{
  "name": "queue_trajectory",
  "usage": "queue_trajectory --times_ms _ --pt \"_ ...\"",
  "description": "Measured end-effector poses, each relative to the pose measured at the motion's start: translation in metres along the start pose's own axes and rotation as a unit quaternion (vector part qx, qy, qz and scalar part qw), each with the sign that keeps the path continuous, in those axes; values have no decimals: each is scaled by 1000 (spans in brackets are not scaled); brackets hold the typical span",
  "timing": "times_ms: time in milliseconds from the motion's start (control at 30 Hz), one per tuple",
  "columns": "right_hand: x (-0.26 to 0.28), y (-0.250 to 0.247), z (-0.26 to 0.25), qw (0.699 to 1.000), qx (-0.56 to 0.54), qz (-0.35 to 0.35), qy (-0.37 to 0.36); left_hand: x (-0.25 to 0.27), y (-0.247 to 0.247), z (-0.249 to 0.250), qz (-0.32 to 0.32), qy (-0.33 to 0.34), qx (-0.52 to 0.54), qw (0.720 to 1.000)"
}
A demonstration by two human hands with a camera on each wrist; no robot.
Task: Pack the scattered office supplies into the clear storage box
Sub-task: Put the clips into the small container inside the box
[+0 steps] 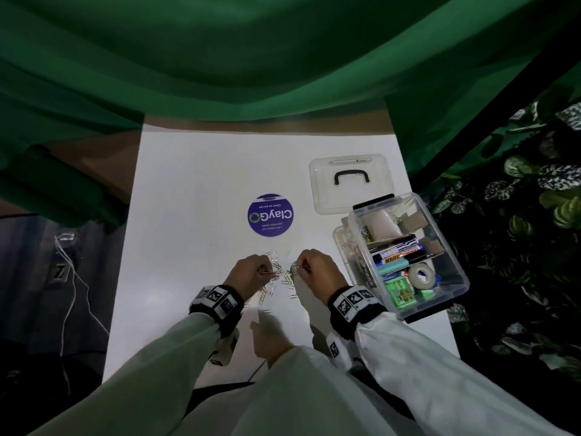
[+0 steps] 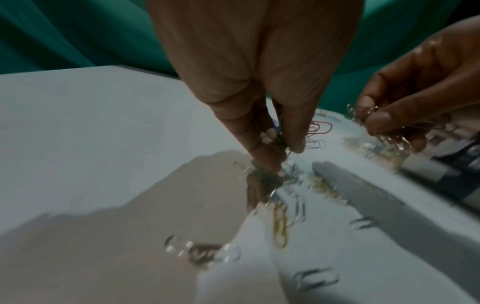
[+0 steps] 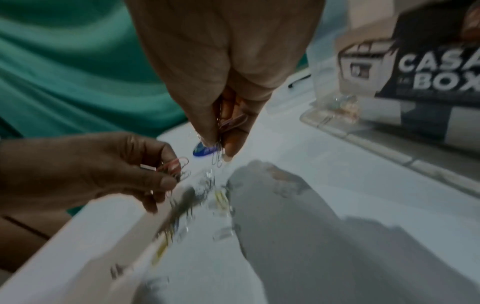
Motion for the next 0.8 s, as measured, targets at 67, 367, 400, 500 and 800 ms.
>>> queue_trajectory --times_ms 67,367,400,500,800 --pt "11 -31 -2 999 -32 44 -7 7 -9 16 16 13 62 998" --pt "36 -163 35 971 -83 209 84 -26 -19 176 50 112 168 978" --pt "32 -172 41 970 -60 207 110 -35 -16 192 53 117 150 980" --pt "17 -182 55 971 13 150 186 -64 -1 221 54 110 59 991" --pt "20 -181 42 975 83 132 160 -66 -2 219 68 138 24 988"
Point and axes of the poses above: each hand's wrist, its own x-axis away from the middle knuckle, its own y-axis out of the palm, z = x × y, the point moved 8 cm from there along -x, towards the middle knuckle, and after that the axes turned 4 degrees about -z, right-handed, at the moved point
